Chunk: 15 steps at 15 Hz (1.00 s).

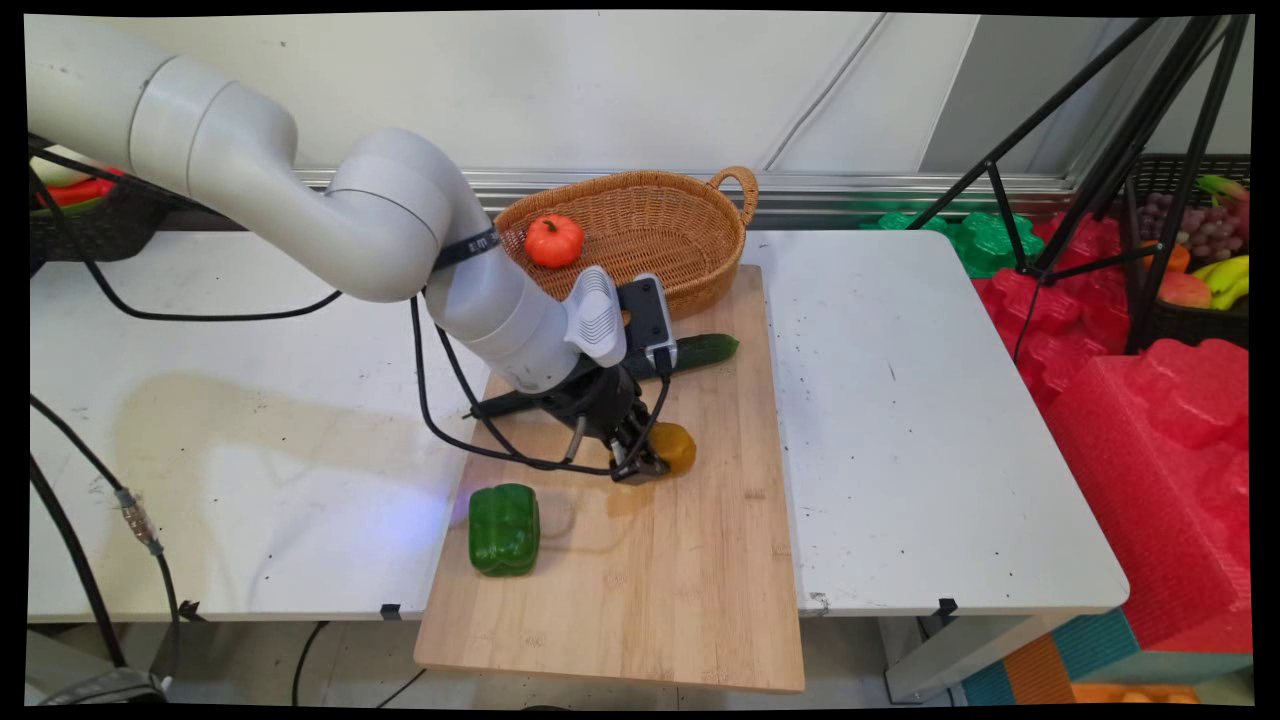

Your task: Place the picked object in the vegetable basket

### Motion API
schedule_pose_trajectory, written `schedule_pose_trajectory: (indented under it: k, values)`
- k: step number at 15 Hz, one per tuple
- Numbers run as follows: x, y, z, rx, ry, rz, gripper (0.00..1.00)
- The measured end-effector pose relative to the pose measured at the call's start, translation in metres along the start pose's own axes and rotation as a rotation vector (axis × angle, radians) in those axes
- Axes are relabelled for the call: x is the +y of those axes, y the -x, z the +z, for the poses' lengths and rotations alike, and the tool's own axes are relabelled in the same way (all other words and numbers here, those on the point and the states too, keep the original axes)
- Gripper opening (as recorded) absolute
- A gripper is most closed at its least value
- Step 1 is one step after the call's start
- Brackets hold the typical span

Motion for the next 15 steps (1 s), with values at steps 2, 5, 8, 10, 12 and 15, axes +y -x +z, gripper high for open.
schedule_pose_trajectory:
  k: [2, 5, 8, 10, 12, 15]
  values:
    - [0.001, -0.001, 0.0, 0.005, -0.002, 0.006, 0.0]
    - [0.001, -0.003, -0.008, 0.025, -0.003, 0.015, 0.0]
    - [-0.001, -0.009, -0.029, 0.082, -0.01, 0.013, 0.0]
    - [-0.005, -0.015, -0.047, 0.132, -0.023, 0.004, 0.0]
    - [-0.012, -0.021, -0.067, 0.187, -0.044, -0.008, 0.0]
    - [-0.028, -0.032, -0.098, 0.275, -0.095, -0.029, 0.0]
